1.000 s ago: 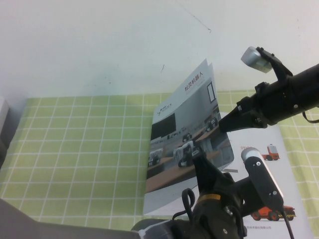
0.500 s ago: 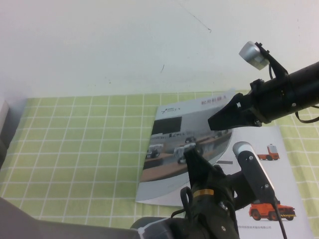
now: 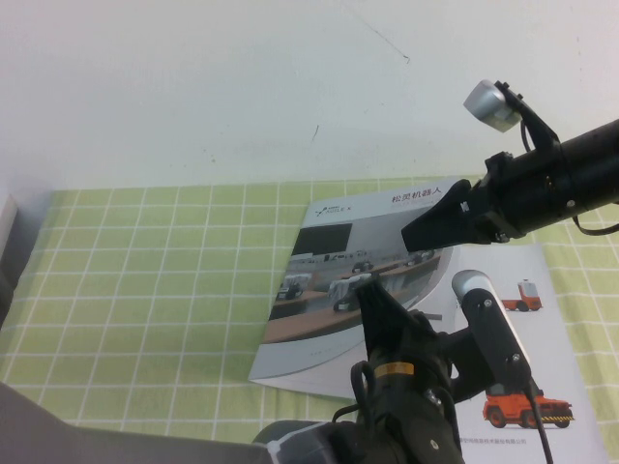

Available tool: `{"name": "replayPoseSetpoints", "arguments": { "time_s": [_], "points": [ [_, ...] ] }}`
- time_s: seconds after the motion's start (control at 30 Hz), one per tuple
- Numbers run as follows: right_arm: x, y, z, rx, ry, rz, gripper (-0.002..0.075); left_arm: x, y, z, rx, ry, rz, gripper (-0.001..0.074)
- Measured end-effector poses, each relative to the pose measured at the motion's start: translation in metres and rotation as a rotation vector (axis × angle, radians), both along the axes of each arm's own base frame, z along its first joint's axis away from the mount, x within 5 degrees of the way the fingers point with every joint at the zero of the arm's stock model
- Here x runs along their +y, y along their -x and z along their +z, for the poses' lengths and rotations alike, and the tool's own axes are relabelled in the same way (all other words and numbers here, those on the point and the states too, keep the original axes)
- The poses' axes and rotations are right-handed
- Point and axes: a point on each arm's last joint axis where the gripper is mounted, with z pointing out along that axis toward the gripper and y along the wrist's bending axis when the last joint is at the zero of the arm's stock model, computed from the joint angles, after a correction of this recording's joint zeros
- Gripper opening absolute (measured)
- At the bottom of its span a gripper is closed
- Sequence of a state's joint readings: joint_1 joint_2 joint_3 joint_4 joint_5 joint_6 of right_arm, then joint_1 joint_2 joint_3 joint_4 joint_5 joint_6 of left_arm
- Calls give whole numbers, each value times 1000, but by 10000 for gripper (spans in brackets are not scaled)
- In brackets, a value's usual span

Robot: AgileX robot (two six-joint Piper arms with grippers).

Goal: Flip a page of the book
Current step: Open the closed book

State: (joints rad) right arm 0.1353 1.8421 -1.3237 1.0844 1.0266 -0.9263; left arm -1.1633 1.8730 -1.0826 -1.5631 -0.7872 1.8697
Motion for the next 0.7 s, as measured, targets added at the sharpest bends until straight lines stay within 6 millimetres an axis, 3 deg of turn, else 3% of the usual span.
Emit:
{"name": "replayPoseSetpoints", "arguments": {
  "time_s": [0.17, 0.43, 0.7],
  "points": [
    [-1, 0, -2, -5, 29, 2, 280, 2, -1, 2, -22, -9, 18, -4],
    [-13, -3, -4, -13, 79, -33, 32, 4, -3, 3, -47, -22, 44, -4],
    [-36, 11, 33, -152, 224, -82, 1, 4, -3, 4, -56, -26, 40, -4]
  ]
}}
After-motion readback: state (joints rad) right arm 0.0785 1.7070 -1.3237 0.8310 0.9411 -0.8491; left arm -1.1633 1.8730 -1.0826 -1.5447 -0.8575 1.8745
